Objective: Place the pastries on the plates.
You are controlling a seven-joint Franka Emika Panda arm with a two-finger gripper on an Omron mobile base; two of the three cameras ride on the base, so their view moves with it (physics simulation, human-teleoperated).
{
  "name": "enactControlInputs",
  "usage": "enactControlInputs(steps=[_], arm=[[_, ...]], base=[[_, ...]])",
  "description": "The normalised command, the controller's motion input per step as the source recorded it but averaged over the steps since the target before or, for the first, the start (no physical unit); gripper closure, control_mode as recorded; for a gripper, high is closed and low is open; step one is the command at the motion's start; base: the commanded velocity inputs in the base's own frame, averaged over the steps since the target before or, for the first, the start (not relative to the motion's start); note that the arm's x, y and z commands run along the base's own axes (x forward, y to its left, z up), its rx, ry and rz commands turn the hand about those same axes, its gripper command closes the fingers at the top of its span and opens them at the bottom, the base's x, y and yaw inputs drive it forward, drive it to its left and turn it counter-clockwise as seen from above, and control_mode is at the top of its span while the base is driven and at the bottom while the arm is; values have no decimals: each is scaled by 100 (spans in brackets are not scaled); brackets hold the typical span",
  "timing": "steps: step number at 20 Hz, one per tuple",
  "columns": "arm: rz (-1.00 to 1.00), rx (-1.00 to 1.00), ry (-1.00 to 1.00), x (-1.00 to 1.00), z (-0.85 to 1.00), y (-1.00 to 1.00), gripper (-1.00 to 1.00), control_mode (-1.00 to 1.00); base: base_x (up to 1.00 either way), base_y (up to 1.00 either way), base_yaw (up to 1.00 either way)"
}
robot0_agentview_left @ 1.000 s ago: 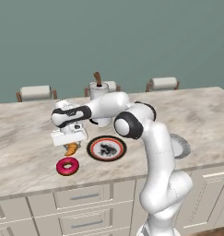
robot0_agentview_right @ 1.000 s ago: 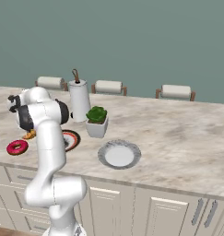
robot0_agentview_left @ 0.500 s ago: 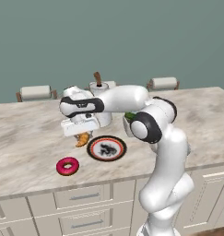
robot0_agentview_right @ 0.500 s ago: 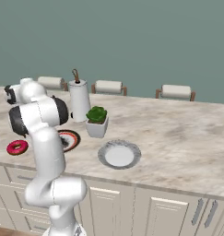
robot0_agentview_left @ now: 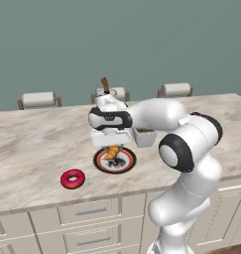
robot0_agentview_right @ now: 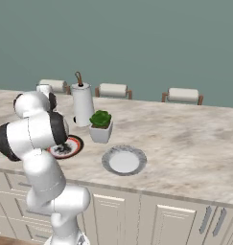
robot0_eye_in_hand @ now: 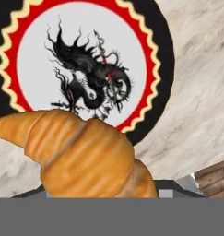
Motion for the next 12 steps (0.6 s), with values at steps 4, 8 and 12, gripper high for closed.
enactControlInputs(steps=[4, 8, 12], arm=[[0, 0, -4, 13, -6, -18, 100, -100], [-4, 0, -1, 48, -39, 0, 100, -100], [-2, 0, 0, 32, -27, 0, 100, -100]], base=[[0, 0, 0], [0, 0, 0], [0, 0, 0]])
